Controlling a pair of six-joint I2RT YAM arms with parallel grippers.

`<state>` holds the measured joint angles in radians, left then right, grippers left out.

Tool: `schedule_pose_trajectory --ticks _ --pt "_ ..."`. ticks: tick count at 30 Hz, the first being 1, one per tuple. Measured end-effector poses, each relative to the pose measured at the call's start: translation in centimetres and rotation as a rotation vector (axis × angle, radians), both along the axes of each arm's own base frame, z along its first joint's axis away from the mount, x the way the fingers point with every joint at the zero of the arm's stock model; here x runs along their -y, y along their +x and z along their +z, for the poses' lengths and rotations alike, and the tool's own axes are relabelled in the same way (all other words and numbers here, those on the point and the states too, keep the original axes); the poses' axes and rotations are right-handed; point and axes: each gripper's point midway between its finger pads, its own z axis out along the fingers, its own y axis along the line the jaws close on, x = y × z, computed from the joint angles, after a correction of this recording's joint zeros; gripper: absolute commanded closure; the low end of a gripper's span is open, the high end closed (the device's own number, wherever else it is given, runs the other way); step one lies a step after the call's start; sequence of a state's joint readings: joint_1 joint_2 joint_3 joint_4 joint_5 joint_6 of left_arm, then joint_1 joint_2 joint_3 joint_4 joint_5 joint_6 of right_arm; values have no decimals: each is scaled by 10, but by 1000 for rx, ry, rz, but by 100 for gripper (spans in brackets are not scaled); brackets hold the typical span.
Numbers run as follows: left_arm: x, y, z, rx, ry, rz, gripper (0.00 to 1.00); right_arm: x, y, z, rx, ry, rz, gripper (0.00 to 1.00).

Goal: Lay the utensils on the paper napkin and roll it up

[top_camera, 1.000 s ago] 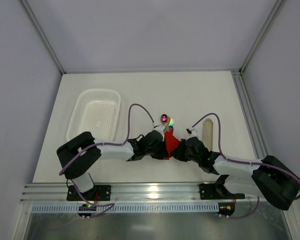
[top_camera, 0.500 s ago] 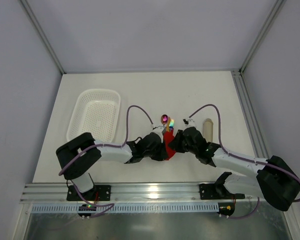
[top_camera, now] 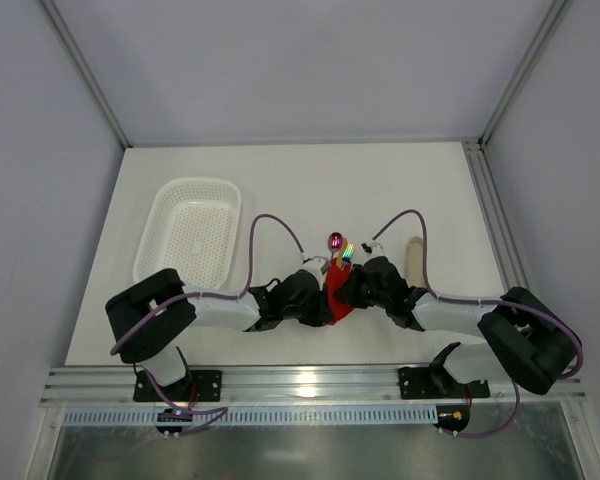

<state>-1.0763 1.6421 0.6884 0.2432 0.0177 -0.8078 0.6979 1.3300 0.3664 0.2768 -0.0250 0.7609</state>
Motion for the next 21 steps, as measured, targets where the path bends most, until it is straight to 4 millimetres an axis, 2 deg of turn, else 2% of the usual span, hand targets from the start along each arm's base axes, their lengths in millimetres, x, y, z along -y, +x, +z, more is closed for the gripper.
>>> schedule_pose_trajectory --ticks 14,21 --pt "-19 -11 9 -11 6 25 83 1 -1 -1 35 32 -2 85" --pt "-31 -19 -5 -47 36 41 83 0 -1 -1 45 41 -2 85"
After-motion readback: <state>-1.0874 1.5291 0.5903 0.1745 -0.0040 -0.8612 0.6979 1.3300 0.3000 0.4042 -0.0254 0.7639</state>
